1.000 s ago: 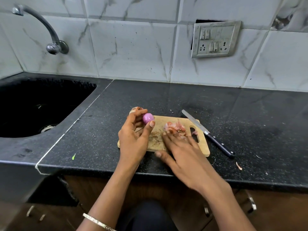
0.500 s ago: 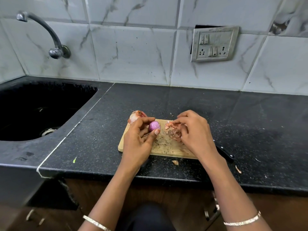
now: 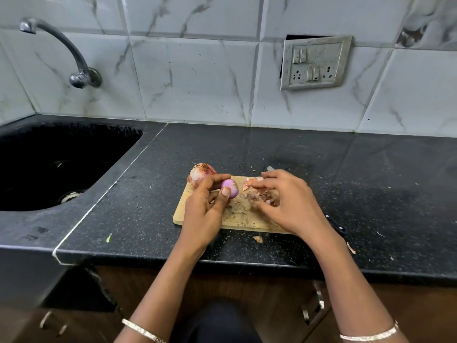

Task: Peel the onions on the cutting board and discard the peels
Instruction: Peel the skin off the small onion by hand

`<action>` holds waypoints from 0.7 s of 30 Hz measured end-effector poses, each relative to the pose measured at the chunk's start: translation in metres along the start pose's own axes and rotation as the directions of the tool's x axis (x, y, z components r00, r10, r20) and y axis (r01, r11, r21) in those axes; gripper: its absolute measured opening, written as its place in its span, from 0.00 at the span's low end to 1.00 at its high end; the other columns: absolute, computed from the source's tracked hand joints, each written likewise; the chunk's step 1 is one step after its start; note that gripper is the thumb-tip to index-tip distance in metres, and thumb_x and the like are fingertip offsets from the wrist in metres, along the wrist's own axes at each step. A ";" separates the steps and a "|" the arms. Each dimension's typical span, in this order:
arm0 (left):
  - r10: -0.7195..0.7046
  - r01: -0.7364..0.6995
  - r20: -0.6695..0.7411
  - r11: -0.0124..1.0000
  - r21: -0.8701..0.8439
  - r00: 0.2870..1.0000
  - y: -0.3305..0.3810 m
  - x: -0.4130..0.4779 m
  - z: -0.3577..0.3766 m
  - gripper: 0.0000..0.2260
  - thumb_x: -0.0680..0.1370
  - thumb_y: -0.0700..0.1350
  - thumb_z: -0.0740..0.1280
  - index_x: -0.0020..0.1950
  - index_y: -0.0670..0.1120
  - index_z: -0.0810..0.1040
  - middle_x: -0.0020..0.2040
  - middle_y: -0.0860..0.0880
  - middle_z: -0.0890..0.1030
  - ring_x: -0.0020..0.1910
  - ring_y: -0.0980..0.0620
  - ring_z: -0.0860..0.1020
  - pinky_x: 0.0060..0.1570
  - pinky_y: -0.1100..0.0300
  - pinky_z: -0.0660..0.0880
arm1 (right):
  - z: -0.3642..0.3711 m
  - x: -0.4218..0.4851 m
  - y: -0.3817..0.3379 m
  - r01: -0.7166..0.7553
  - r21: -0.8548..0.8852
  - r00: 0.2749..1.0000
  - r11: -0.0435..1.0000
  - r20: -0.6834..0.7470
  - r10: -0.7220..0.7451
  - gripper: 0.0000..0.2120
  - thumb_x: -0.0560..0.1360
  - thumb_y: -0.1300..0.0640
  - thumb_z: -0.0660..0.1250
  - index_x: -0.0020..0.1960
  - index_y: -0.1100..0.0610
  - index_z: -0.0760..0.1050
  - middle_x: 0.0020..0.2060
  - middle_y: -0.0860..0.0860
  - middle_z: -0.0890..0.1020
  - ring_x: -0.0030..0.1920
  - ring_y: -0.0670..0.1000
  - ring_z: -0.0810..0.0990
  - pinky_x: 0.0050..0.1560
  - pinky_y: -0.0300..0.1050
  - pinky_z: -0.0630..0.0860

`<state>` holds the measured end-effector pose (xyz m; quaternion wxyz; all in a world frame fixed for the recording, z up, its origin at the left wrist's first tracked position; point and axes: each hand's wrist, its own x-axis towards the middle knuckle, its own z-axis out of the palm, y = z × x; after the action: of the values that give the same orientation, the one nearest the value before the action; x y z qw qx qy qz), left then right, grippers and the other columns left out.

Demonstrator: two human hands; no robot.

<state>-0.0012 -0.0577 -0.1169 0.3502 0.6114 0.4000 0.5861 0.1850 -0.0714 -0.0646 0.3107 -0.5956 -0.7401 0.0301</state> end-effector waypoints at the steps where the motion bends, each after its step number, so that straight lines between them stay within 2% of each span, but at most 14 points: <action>1: 0.006 -0.006 0.000 1.000 0.007 1.000 0.000 0.000 0.000 0.12 0.82 0.47 0.65 0.64 0.48 0.79 0.58 0.51 0.83 0.58 0.52 0.82 0.59 0.53 0.79 | 0.001 -0.001 0.004 -0.010 0.026 0.997 1.000 -0.074 0.012 0.12 0.72 0.53 0.77 0.55 0.45 0.84 0.53 0.42 0.84 0.56 0.47 0.82 0.58 0.52 0.79; 3: 0.002 -0.002 -0.001 1.000 -0.017 1.000 0.001 0.001 0.001 0.11 0.84 0.45 0.63 0.65 0.46 0.79 0.57 0.50 0.83 0.56 0.55 0.82 0.54 0.61 0.79 | 0.000 -0.001 0.007 -0.046 0.099 0.968 0.994 -0.243 0.069 0.04 0.73 0.53 0.76 0.46 0.46 0.85 0.40 0.41 0.85 0.45 0.43 0.84 0.51 0.50 0.81; 4: -0.002 0.002 0.001 0.999 -0.033 1.000 0.002 0.001 0.002 0.11 0.85 0.44 0.63 0.65 0.45 0.79 0.56 0.50 0.83 0.54 0.56 0.83 0.52 0.63 0.79 | -0.001 0.000 0.005 -0.052 0.107 0.968 0.993 -0.240 0.077 0.01 0.74 0.50 0.75 0.45 0.46 0.85 0.38 0.41 0.85 0.46 0.43 0.84 0.52 0.49 0.80; 6: -0.012 0.012 0.002 0.999 -0.041 1.000 0.001 0.001 0.001 0.11 0.85 0.43 0.62 0.65 0.45 0.79 0.54 0.50 0.84 0.53 0.53 0.84 0.51 0.63 0.79 | -0.001 0.001 0.002 -0.037 0.039 0.992 0.999 -0.116 0.041 0.06 0.75 0.48 0.74 0.51 0.46 0.86 0.48 0.43 0.86 0.58 0.47 0.82 0.61 0.51 0.77; 7: -0.018 0.018 0.005 0.999 -0.044 1.000 0.000 0.000 0.001 0.11 0.85 0.43 0.61 0.65 0.45 0.79 0.54 0.50 0.84 0.53 0.52 0.84 0.52 0.61 0.80 | 0.001 0.001 0.002 -0.036 0.019 0.995 0.999 -0.089 0.038 0.10 0.75 0.51 0.74 0.56 0.48 0.85 0.54 0.45 0.85 0.59 0.48 0.81 0.63 0.50 0.76; 8: -0.027 0.028 0.009 0.998 -0.059 1.000 -0.001 0.000 0.001 0.11 0.85 0.42 0.61 0.65 0.45 0.79 0.54 0.50 0.84 0.53 0.51 0.84 0.52 0.60 0.80 | 0.001 0.000 0.002 -0.050 0.035 0.992 0.998 -0.116 0.054 0.11 0.75 0.53 0.74 0.57 0.49 0.84 0.54 0.46 0.84 0.55 0.47 0.81 0.62 0.49 0.77; 9: -0.032 0.033 0.011 0.997 -0.063 0.999 0.000 0.000 0.000 0.11 0.85 0.41 0.61 0.65 0.45 0.79 0.54 0.50 0.84 0.54 0.50 0.84 0.52 0.59 0.81 | 0.001 -0.001 0.004 -0.082 0.076 0.980 0.994 -0.175 0.095 0.09 0.74 0.55 0.75 0.54 0.48 0.85 0.48 0.44 0.85 0.48 0.44 0.82 0.58 0.49 0.80; 11: -0.025 0.025 0.007 0.998 -0.052 1.000 0.002 0.000 0.001 0.10 0.84 0.41 0.63 0.65 0.45 0.79 0.54 0.50 0.84 0.54 0.51 0.84 0.53 0.59 0.81 | 0.000 -0.002 0.008 -0.121 0.116 0.956 0.986 -0.253 0.148 0.04 0.72 0.48 0.76 0.45 0.47 0.85 0.35 0.40 0.84 0.40 0.42 0.83 0.51 0.50 0.81; 12: -0.018 0.018 0.006 0.999 -0.039 1.000 0.002 0.000 0.001 0.11 0.83 0.42 0.66 0.65 0.46 0.78 0.54 0.50 0.84 0.54 0.53 0.84 0.53 0.59 0.81 | 0.000 -0.003 0.008 -0.128 0.094 0.964 0.987 -0.223 0.146 0.08 0.71 0.42 0.75 0.43 0.46 0.85 0.35 0.39 0.84 0.42 0.42 0.83 0.52 0.50 0.80; 13: -0.015 0.015 0.006 1.000 -0.027 1.000 0.003 0.000 0.001 0.12 0.82 0.42 0.68 0.65 0.46 0.78 0.54 0.49 0.84 0.53 0.53 0.84 0.54 0.59 0.81 | 0.001 -0.004 0.007 -0.121 0.062 0.977 0.991 -0.169 0.130 0.12 0.70 0.38 0.74 0.44 0.45 0.86 0.41 0.40 0.85 0.48 0.44 0.82 0.56 0.52 0.78; 15: -0.014 0.014 0.008 1.000 -0.025 1.000 0.002 0.000 0.001 0.14 0.79 0.42 0.71 0.65 0.46 0.78 0.55 0.48 0.83 0.54 0.52 0.83 0.54 0.57 0.82 | 0.005 -0.002 0.007 -0.089 0.094 0.985 0.992 -0.139 0.102 0.10 0.71 0.43 0.76 0.49 0.46 0.86 0.54 0.42 0.83 0.58 0.46 0.80 0.61 0.55 0.77; 16: -0.010 0.011 0.008 1.000 -0.022 1.000 0.001 0.000 0.001 0.15 0.79 0.41 0.72 0.65 0.47 0.78 0.56 0.49 0.83 0.55 0.52 0.83 0.54 0.57 0.82 | 0.006 -0.001 0.008 -0.074 0.177 0.983 0.981 -0.154 0.102 0.07 0.72 0.50 0.77 0.50 0.46 0.86 0.55 0.43 0.83 0.58 0.46 0.80 0.60 0.55 0.78; 18: -0.002 0.002 0.010 1.000 -0.009 1.000 0.001 0.000 0.001 0.15 0.79 0.41 0.72 0.65 0.47 0.78 0.57 0.50 0.83 0.55 0.53 0.82 0.55 0.58 0.81 | 0.009 -0.001 0.008 -0.052 0.367 0.975 0.929 -0.181 0.126 0.07 0.73 0.58 0.76 0.48 0.47 0.87 0.46 0.41 0.86 0.51 0.43 0.85 0.57 0.51 0.81; 21: -0.005 0.005 0.018 1.000 -0.010 1.000 0.001 0.000 0.000 0.14 0.79 0.41 0.72 0.65 0.47 0.79 0.57 0.50 0.83 0.55 0.53 0.82 0.54 0.59 0.81 | 0.011 -0.002 -0.003 -0.027 0.466 0.990 0.884 -0.112 0.090 0.04 0.73 0.56 0.77 0.47 0.50 0.87 0.38 0.40 0.86 0.42 0.40 0.85 0.53 0.46 0.82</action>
<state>-0.0011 -0.0581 -0.1160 0.3582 0.6138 0.3957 0.5817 0.1769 -0.0703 -0.0732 0.4905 -0.5271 -0.6712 0.1762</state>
